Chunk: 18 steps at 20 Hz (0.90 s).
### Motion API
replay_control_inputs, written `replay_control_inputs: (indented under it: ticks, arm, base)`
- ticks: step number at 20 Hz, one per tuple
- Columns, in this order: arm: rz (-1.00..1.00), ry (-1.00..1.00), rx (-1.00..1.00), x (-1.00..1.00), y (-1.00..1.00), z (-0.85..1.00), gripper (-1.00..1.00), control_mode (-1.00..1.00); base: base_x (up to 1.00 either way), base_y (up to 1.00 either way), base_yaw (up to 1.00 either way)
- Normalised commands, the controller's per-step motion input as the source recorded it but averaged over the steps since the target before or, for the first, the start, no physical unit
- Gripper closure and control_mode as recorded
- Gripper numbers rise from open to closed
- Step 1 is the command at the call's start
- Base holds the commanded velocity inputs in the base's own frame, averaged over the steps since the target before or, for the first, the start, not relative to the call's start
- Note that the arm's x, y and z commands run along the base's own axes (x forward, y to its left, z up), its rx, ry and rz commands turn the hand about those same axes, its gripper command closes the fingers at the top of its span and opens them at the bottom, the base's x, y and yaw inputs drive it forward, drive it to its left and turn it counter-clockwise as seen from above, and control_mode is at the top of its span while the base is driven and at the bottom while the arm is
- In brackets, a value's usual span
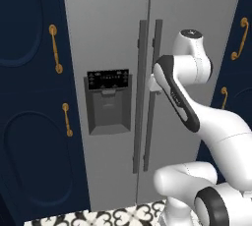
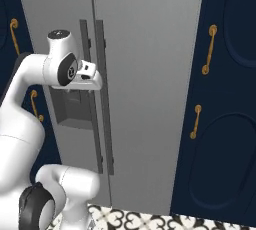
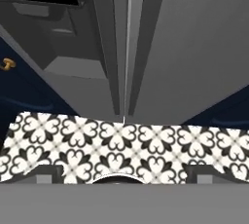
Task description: Take the strawberry from the fridge and place it on top of the pancake, located on the dining counter.
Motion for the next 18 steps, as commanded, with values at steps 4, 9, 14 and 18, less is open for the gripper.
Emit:
replay_control_inputs:
  ticks: [4,9,14,18]
  arm:
    - [0.0,0.0,0.0,0.0,0.0,0.0,-1.0,1.0]
    - [0.04,0.0,0.0,0.08,-0.02,0.0,-1.0,-1.0]
    - [0.0,-0.2,0.0,0.59,-0.06,-0.15,-1.0,-1.0]
    - [0.0,-0.33,0.0,0.85,-0.03,-0.29,-1.0,-1.0]
  base:
    - [-0.26,0.0,-0.03]
    - [0.0,0.0,0.0]
    - [0.0,0.0,0.0]
    - [0.0,0.0,0.0]
